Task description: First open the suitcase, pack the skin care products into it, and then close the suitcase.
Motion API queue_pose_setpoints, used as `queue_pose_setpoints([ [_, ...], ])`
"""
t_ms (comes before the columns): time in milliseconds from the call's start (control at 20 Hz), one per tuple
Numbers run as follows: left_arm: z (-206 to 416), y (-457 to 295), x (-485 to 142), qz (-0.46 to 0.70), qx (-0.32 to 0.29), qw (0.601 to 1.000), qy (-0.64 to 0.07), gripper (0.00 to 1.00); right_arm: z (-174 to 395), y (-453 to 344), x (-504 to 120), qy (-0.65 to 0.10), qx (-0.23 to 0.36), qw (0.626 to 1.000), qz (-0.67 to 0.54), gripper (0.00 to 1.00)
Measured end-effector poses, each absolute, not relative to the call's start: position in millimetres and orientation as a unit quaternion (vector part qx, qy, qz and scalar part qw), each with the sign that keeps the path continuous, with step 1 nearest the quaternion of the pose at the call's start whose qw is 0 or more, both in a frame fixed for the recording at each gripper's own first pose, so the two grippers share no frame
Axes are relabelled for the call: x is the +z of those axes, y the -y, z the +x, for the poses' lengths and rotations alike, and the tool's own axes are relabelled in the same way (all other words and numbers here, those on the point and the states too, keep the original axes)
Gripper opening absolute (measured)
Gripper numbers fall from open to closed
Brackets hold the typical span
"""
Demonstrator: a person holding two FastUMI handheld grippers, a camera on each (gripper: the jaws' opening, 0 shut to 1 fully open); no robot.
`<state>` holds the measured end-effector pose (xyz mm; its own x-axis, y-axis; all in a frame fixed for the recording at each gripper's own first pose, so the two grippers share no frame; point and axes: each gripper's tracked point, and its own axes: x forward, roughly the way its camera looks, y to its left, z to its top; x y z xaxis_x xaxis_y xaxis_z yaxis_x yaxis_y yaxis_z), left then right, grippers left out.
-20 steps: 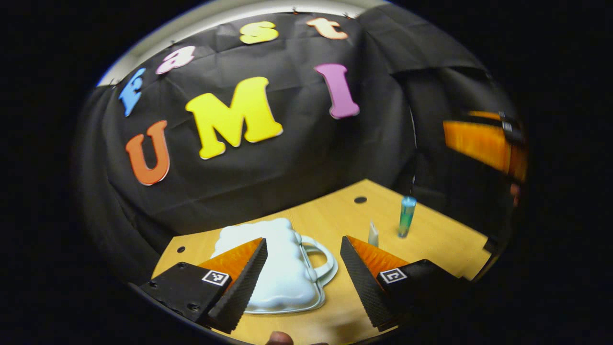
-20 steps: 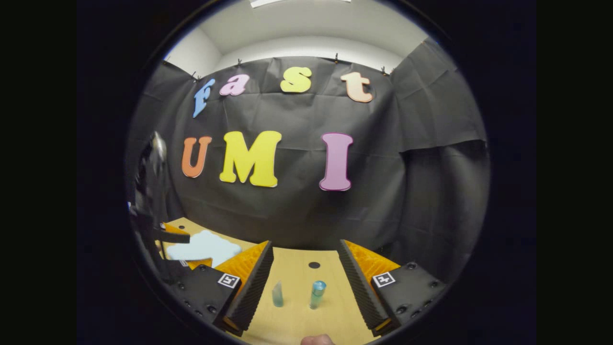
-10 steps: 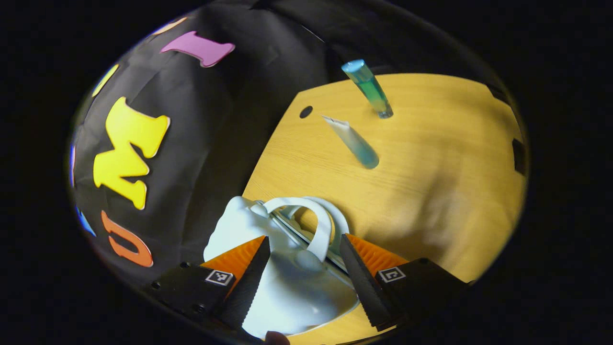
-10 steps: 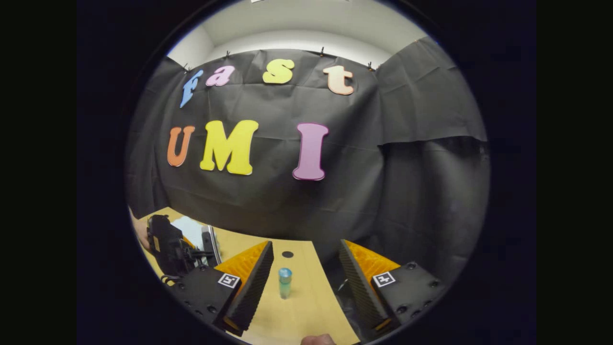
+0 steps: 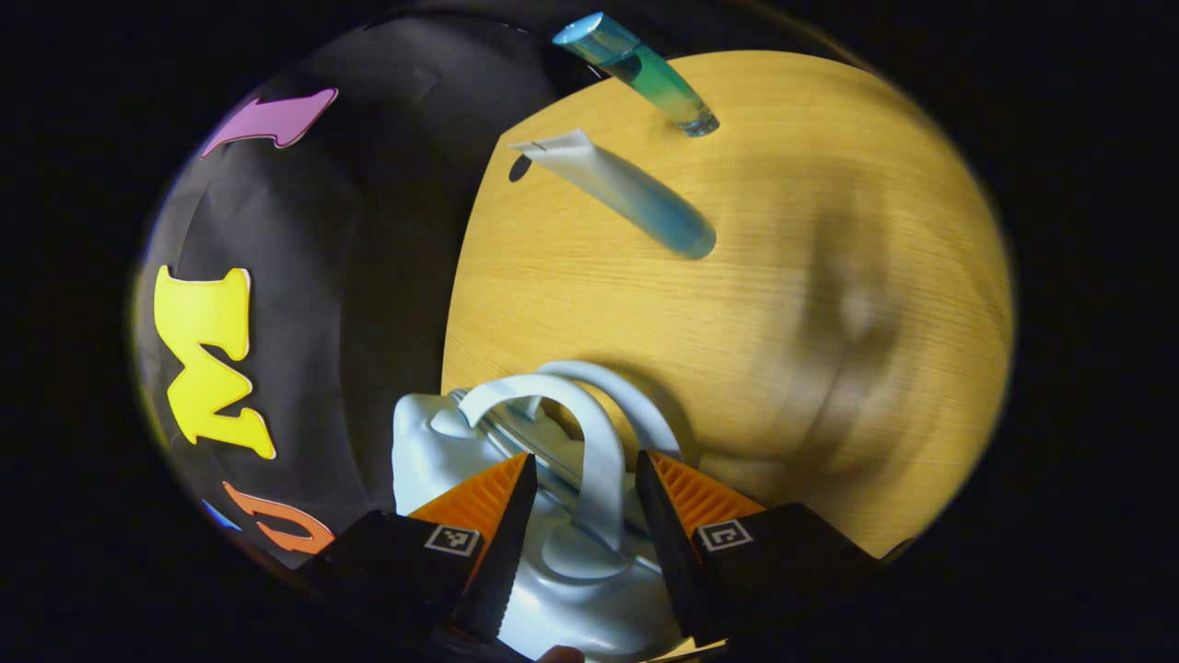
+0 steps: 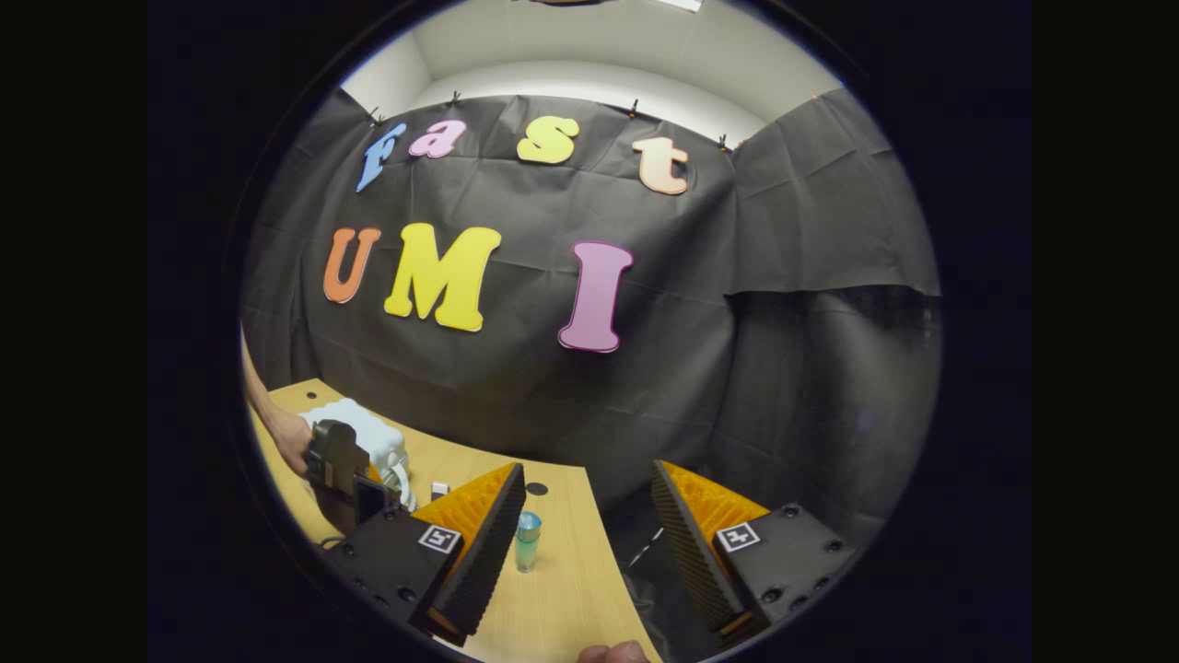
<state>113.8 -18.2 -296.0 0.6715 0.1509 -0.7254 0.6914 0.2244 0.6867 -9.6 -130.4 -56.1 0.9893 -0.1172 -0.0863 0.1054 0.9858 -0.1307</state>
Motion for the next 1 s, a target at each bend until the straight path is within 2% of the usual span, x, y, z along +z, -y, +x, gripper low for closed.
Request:
queue_pose_setpoints([
  [150,119,14,-295,0.61,-0.18,0.683,-0.36,0.61,-7,127,-68,-0.064,-0.054,0.996,-0.038,0.81],
  [200,116,15,-295,0.606,-0.188,0.68,-0.369,0.47,-8,126,-73,-0.069,-0.055,0.995,-0.034,0.81],
  [300,114,19,-294,0.599,-0.191,0.684,-0.37,0.31,-10,125,-72,-0.069,-0.056,0.996,-0.029,0.82],
  [350,114,21,-291,0.598,-0.191,0.688,-0.364,0.33,-10,123,-71,-0.068,-0.056,0.996,-0.028,0.82],
  [400,114,19,-289,0.596,-0.189,0.691,-0.363,0.2,-12,122,-72,-0.068,-0.056,0.996,-0.028,0.81],
  [500,116,17,-272,0.584,-0.179,0.707,-0.356,0.16,-11,118,-72,-0.067,-0.058,0.996,-0.024,0.82],
  [750,127,-11,-157,0.497,-0.13,0.816,-0.265,0.05,-7,86,-66,-0.062,-0.039,0.997,-0.016,0.81],
  [900,133,-67,-94,0.413,-0.079,0.882,-0.214,0.03,-1,62,-58,-0.058,-0.018,0.998,-0.015,0.81],
  [1000,129,-121,-70,0.352,-0.032,0.913,-0.205,0.03,5,42,-53,-0.057,-0.001,0.998,-0.02,0.81],
])
